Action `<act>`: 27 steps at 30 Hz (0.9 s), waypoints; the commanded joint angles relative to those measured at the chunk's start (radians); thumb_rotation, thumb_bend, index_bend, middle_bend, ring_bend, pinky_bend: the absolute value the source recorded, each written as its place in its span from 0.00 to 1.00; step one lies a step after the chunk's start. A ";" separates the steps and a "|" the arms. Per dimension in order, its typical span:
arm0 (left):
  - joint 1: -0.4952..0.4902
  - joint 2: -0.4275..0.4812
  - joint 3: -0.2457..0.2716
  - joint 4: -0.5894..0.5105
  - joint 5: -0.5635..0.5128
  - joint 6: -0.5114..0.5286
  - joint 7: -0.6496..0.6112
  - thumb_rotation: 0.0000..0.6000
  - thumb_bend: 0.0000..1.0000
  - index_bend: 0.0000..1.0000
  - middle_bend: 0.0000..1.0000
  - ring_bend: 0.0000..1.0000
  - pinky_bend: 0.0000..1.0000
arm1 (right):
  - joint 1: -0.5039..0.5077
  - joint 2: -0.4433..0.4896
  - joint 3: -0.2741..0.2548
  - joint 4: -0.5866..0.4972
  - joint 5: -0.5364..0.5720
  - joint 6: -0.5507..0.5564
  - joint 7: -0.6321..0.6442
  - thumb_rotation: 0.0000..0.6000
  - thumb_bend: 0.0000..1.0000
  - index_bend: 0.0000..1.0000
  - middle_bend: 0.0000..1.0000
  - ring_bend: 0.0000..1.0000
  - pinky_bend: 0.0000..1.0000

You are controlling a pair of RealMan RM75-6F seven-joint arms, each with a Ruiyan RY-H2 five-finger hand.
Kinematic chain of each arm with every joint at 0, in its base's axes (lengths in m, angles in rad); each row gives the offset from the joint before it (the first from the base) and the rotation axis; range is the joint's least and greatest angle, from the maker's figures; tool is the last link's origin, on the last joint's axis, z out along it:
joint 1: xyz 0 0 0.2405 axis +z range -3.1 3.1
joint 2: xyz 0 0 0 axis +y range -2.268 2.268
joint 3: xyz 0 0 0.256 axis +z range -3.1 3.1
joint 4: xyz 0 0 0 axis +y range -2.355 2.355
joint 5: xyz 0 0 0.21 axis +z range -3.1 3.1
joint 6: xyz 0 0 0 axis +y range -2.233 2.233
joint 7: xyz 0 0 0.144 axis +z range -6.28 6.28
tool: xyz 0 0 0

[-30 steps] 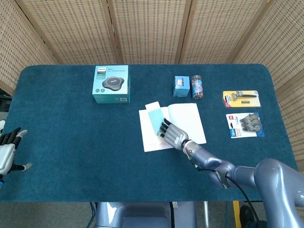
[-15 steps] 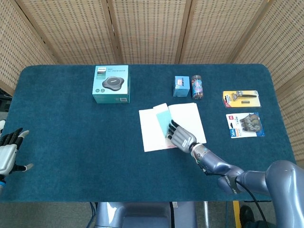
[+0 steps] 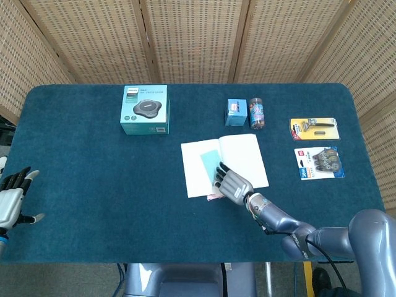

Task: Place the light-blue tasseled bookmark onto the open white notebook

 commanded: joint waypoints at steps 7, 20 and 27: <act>0.001 0.004 0.001 0.003 0.003 -0.002 -0.012 1.00 0.00 0.00 0.00 0.00 0.00 | 0.018 -0.036 0.024 -0.026 0.075 0.042 -0.075 1.00 1.00 0.13 0.15 0.00 0.02; 0.000 0.004 0.001 0.005 0.003 -0.003 -0.015 1.00 0.00 0.00 0.00 0.00 0.00 | 0.018 -0.022 0.076 -0.069 0.088 0.091 -0.035 1.00 1.00 0.13 0.15 0.00 0.03; -0.001 0.002 0.001 0.002 0.001 -0.004 -0.007 1.00 0.00 0.00 0.00 0.00 0.00 | 0.000 0.002 0.160 0.014 -0.144 0.074 0.232 1.00 1.00 0.06 0.03 0.00 0.03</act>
